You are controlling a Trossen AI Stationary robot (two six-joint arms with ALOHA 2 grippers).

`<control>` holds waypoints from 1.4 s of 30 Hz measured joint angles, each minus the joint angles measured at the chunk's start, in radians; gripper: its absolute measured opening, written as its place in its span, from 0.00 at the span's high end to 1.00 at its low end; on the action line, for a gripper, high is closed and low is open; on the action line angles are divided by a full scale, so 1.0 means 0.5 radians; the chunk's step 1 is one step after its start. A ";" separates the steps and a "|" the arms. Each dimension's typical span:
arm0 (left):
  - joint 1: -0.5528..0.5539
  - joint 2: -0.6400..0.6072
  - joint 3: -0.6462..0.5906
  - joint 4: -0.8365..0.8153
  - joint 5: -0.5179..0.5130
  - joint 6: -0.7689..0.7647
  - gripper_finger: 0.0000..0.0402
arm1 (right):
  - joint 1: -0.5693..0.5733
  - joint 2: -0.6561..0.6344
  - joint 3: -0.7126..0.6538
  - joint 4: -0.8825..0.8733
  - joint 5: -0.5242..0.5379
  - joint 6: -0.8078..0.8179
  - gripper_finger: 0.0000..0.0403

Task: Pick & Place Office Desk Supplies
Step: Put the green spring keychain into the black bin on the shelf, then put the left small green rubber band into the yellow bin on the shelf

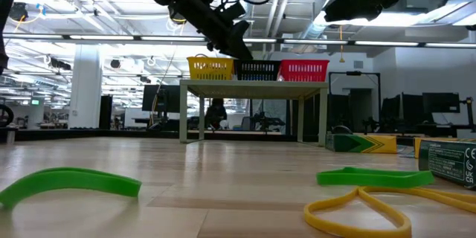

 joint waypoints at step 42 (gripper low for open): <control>-2.409 -0.404 -0.837 0.234 -0.773 -1.548 0.50 | 0.004 0.000 0.002 0.011 -0.007 0.038 0.66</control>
